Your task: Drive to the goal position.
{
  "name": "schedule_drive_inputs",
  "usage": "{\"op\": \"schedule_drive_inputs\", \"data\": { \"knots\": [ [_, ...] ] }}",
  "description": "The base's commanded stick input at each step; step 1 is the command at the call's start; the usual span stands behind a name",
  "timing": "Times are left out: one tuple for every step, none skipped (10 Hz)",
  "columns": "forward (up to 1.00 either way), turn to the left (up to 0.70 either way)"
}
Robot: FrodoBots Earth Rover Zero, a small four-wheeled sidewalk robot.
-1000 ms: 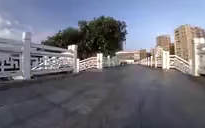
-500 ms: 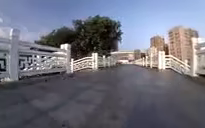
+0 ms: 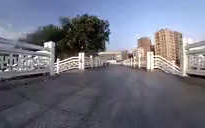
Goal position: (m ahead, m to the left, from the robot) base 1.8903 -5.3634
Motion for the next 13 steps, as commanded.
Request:
{"op": "schedule_drive_inputs", "data": {
  "knots": [
    [0.45,0.0],
    [0.45,0.0],
    [0.45,0.0],
    [0.45,0.0],
    [0.45,0.0],
    [0.45,0.01],
    [0.45,0.0],
    [0.45,0.0],
    [0.45,0.0],
    [0.45,0.0],
    [0.45,0.0],
    [0.45,0.0],
    [0.45,0.0]
  ]
}}
